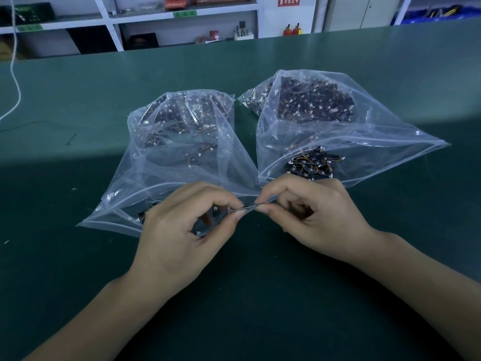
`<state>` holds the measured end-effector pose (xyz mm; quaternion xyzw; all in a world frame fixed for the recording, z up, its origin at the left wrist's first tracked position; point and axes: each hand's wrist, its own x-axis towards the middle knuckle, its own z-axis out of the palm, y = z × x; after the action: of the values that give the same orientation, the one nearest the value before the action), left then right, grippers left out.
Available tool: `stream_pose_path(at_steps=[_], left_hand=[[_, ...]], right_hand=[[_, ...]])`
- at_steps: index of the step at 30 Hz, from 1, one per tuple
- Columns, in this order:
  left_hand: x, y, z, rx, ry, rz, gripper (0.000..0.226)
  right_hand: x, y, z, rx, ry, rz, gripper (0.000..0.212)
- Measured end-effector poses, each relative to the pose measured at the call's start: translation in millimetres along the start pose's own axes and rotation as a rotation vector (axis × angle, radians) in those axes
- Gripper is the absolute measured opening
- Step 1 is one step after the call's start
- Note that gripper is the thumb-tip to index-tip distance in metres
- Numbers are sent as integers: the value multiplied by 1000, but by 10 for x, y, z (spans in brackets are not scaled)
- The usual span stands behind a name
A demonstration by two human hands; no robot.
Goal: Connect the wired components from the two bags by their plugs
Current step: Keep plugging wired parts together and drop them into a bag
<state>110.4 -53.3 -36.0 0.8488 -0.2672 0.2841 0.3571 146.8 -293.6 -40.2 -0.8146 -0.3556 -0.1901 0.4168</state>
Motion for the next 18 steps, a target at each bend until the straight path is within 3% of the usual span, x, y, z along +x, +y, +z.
stream_pose_path(at_steps=[12,15,18], left_hand=[[-14,-16,4,-15,-35,-10,10],[-10,-43,-20,26,-23,-18,21],[5,-122,-105,126,-28,-49,48]], right_hand=[[7,56,-47,-5,-83,1,6],[19,123,-92,-21,-99,35,5],[37,203,-185,-72,-135,79,6]])
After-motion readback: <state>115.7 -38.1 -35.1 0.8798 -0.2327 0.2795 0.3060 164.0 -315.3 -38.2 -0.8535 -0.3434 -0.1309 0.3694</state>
